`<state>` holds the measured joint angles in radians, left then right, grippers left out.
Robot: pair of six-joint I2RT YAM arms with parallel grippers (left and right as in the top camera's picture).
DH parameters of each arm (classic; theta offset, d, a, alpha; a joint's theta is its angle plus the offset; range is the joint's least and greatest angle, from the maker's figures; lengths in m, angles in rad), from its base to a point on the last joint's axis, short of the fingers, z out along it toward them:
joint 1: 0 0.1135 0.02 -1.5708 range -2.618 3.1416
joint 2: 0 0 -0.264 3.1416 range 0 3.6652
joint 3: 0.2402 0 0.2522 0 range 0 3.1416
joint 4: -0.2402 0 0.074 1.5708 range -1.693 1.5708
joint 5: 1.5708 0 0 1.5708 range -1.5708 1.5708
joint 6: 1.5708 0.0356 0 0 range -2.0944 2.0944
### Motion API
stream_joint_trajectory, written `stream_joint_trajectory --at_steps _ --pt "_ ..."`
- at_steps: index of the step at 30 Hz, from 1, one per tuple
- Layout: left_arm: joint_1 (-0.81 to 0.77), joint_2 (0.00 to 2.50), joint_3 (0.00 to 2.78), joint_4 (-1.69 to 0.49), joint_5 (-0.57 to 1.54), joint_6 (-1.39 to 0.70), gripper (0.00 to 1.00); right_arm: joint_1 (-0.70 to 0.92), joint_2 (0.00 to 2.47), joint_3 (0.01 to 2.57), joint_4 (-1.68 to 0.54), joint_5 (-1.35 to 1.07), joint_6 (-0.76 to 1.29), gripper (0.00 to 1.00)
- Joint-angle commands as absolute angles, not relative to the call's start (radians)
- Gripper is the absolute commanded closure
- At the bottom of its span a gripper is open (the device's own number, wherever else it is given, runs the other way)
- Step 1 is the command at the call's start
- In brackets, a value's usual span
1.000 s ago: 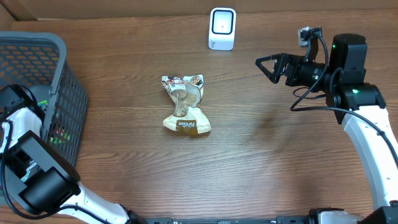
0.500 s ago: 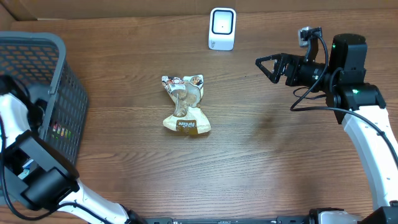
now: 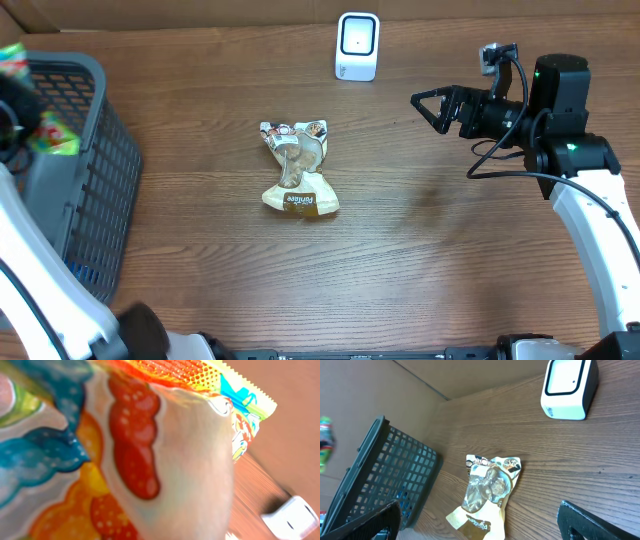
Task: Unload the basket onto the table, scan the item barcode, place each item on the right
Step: 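Lift the gummy bag out and drop it beside the mushroom bag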
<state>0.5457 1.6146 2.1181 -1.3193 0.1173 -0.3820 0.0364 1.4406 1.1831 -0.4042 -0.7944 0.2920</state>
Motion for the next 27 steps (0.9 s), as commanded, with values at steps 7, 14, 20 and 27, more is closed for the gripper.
stream_joint_trajectory --at_steps 7,14,20,27 --pt "0.122 1.589 2.072 -1.451 0.147 -0.261 0.96 0.038 1.428 1.206 -0.395 -0.806 0.308 0.00" --pt "-0.102 1.696 1.843 -1.424 0.151 -0.241 0.94 0.038 1.428 1.206 -0.395 -0.805 0.307 0.00" --pt "-0.178 1.849 1.705 -1.403 0.150 -0.239 0.94 0.038 1.428 1.206 -0.395 -0.805 0.307 0.00" --pt "-0.177 1.971 1.686 -1.433 0.146 -0.239 0.80 0.038 1.428 1.206 -0.395 -0.805 0.307 0.00"
